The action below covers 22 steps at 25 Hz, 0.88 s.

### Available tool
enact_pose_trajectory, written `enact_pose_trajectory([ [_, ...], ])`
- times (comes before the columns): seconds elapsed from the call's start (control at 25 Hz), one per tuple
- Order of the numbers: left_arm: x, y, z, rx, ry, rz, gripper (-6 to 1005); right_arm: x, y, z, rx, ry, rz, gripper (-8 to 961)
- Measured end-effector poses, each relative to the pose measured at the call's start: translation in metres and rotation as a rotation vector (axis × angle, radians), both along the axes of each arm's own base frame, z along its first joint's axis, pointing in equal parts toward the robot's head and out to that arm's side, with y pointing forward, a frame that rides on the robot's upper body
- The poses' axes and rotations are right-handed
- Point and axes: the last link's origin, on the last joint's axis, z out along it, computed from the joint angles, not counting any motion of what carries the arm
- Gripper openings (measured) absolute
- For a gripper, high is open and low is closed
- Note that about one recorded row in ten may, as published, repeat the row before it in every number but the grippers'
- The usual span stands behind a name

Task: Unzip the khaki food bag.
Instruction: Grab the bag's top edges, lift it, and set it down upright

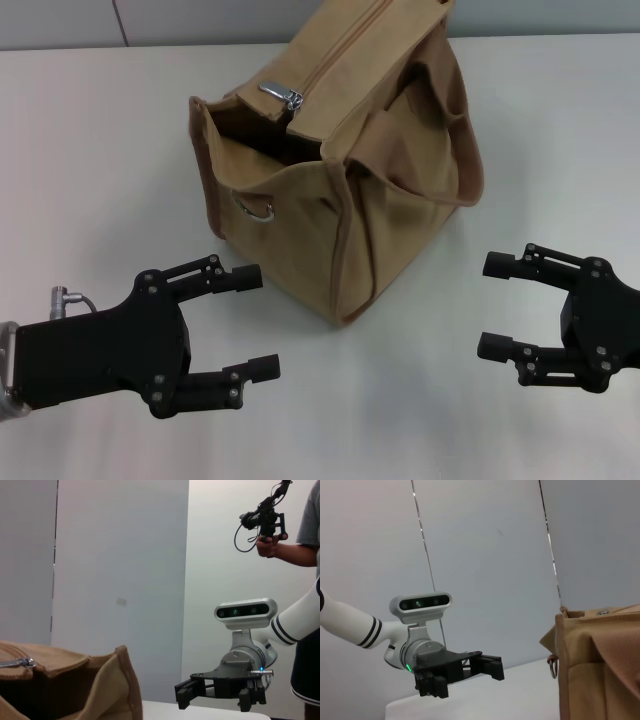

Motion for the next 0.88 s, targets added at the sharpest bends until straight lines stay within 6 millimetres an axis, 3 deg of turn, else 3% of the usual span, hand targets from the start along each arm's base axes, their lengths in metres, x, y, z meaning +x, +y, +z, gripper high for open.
enact_pose_trajectory([
  [0.44,-0.004,0.001,0.003,0.036,0.003,0.023,813,0.001,-0.001,-0.001,-0.003,-0.003,-0.002,840],
  [0.48,-0.021,0.010,0.012,0.141,0.017,0.134,813,0.001,-0.001,-0.001,-0.002,-0.003,-0.004,840],
  [0.64,-0.039,0.026,0.017,0.291,0.039,0.292,813,0.002,-0.002,0.000,0.002,-0.001,-0.009,840],
  [0.88,-0.025,0.059,-0.006,0.277,0.081,0.298,812,0.002,-0.002,-0.002,-0.004,-0.002,-0.009,839],
])
